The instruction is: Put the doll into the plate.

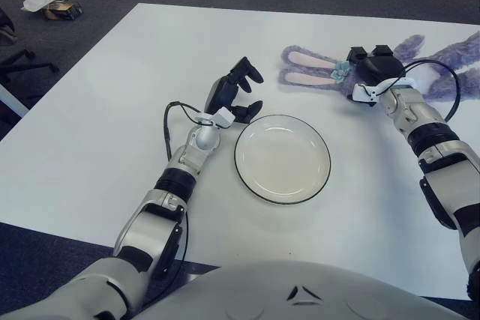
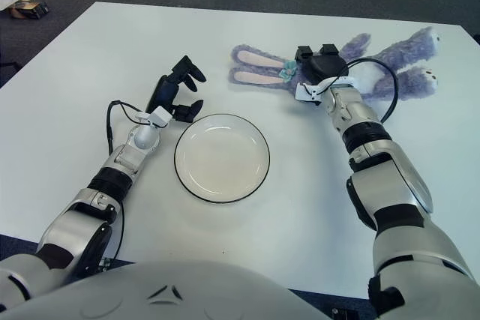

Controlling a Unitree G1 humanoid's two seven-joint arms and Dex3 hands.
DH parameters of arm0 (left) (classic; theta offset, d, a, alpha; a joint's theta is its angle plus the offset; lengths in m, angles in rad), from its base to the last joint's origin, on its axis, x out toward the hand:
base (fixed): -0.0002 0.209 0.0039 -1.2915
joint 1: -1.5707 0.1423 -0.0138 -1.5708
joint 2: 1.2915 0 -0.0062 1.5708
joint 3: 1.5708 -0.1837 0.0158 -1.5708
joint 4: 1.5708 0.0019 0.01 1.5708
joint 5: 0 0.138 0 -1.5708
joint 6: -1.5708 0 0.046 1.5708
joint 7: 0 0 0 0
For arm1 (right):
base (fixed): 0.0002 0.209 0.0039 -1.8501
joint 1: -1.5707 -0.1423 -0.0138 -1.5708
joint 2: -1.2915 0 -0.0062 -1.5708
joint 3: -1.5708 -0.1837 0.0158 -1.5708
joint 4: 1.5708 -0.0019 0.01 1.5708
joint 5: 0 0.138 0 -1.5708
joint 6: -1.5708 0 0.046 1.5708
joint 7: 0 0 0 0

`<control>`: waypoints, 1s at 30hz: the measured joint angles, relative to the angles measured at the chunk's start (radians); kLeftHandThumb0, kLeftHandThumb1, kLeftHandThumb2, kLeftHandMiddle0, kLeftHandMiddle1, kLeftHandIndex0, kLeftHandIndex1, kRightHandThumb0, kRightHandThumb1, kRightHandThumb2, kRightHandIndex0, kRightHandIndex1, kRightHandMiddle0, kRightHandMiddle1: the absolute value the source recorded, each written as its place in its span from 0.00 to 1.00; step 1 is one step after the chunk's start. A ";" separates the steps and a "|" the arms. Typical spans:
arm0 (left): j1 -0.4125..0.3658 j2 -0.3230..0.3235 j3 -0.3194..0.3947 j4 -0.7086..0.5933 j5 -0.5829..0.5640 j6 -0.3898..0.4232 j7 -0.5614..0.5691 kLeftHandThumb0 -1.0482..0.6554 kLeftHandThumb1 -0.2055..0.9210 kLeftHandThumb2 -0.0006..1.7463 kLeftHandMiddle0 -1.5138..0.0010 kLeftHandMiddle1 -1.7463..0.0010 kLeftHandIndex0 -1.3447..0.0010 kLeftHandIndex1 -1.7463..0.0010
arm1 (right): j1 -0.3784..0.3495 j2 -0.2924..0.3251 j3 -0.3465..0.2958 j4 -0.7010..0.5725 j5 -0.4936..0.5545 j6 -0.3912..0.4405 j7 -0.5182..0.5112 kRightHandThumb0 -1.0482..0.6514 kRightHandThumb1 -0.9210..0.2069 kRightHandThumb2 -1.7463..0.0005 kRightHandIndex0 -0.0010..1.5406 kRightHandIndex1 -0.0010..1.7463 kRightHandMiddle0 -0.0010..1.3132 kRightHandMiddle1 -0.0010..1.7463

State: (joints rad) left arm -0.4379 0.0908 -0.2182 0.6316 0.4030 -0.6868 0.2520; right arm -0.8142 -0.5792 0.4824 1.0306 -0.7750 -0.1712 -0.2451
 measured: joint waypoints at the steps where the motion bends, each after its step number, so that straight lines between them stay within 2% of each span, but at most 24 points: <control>1: 0.000 0.000 -0.001 0.001 0.002 -0.003 0.003 0.61 0.55 0.69 0.63 0.03 0.77 0.00 | 0.000 0.000 -0.001 0.008 0.001 0.000 -0.013 0.87 0.52 0.27 0.32 0.99 0.52 1.00; 6: 0.000 0.003 -0.002 0.004 0.009 -0.021 0.023 0.61 0.55 0.69 0.63 0.02 0.77 0.00 | 0.002 0.001 -0.020 0.045 0.020 -0.020 -0.083 0.90 0.56 0.23 0.39 1.00 0.64 1.00; 11: 0.000 0.008 -0.004 0.008 0.019 -0.025 0.036 0.61 0.56 0.69 0.64 0.02 0.77 0.00 | 0.004 0.001 -0.034 0.077 0.048 -0.065 -0.126 0.89 0.54 0.25 0.39 1.00 0.71 1.00; 15: -0.002 0.010 -0.006 0.012 0.025 -0.026 0.041 0.61 0.56 0.68 0.64 0.02 0.77 0.00 | 0.004 0.001 -0.046 0.092 0.061 -0.091 -0.134 0.90 0.55 0.24 0.40 1.00 0.73 1.00; 25: -0.007 0.015 -0.008 0.022 0.030 -0.030 0.043 0.61 0.57 0.67 0.64 0.04 0.77 0.00 | 0.006 -0.017 -0.066 0.072 0.097 -0.126 -0.099 0.93 0.67 0.14 0.48 1.00 0.75 1.00; 30: -0.017 0.024 -0.007 0.038 0.025 -0.029 0.028 0.61 0.57 0.67 0.64 0.04 0.77 0.00 | 0.042 -0.061 -0.092 -0.048 0.118 -0.129 -0.025 0.94 0.70 0.12 0.49 1.00 0.77 1.00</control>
State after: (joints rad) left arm -0.4548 0.1146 -0.2251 0.6692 0.4285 -0.7161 0.2800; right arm -0.7723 -0.6406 0.3905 0.9830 -0.6565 -0.2999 -0.2700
